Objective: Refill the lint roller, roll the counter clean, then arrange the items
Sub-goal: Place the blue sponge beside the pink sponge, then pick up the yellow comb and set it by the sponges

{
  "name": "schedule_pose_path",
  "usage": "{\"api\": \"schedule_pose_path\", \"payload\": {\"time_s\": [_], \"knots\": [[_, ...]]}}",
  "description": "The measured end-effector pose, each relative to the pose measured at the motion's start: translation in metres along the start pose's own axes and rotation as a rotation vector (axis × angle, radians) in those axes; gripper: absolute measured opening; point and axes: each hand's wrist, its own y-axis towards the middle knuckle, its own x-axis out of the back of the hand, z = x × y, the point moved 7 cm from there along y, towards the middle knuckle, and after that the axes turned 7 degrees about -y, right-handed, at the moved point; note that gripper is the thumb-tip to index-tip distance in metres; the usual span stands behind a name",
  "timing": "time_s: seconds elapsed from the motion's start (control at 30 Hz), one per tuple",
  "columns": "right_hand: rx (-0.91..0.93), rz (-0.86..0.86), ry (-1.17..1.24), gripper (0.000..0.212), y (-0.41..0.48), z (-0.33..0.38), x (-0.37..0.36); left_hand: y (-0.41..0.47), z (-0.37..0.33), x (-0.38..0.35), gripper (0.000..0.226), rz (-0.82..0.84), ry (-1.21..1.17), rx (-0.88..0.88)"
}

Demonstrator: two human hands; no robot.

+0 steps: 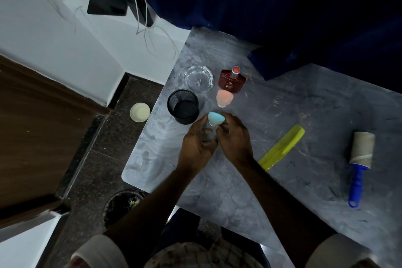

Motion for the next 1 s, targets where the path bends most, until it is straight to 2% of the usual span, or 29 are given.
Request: {"api": "schedule_pose_path", "payload": {"time_s": [0.23, 0.33, 0.43, 0.57, 0.7, 0.83, 0.9, 1.0], "knots": [[-0.014, -0.006, -0.017, 0.047, -0.01, -0.006, 0.01, -0.003, 0.004, 0.002, 0.073, -0.012, 0.002, 0.017], [-0.047, -0.069, 0.015, 0.044, -0.022, -0.021, 0.027, -0.014, 0.008, 0.012, 0.066, -0.074, -0.002, 0.036], [-0.127, -0.158, 0.096, 0.045, -0.04, -0.047, 0.052, -0.031, 0.006, 0.013, 0.053, -0.111, 0.033, -0.021], [-0.204, -0.271, 0.075, 0.032, -0.067, -0.086, 0.09, -0.046, 0.004, -0.022, 0.038, 0.056, -0.056, 0.055], [-0.334, -0.285, -0.061, 0.023, -0.087, -0.121, 0.112, -0.047, -0.022, -0.065, 0.047, 0.268, 0.223, -0.065], [-0.441, -0.198, -0.206, 0.02, -0.088, -0.133, 0.111, -0.043, -0.036, -0.113, 0.067, 0.474, 0.513, -0.072], [-0.5, -0.13, -0.237, 0.023, -0.086, -0.137, 0.105, -0.042, -0.038, -0.131, 0.068, 0.515, 0.625, -0.062], [-0.623, -0.127, -0.198, 0.036, -0.084, -0.142, 0.099, -0.045, -0.041, -0.148, 0.06, 0.525, 0.731, -0.069]]}}
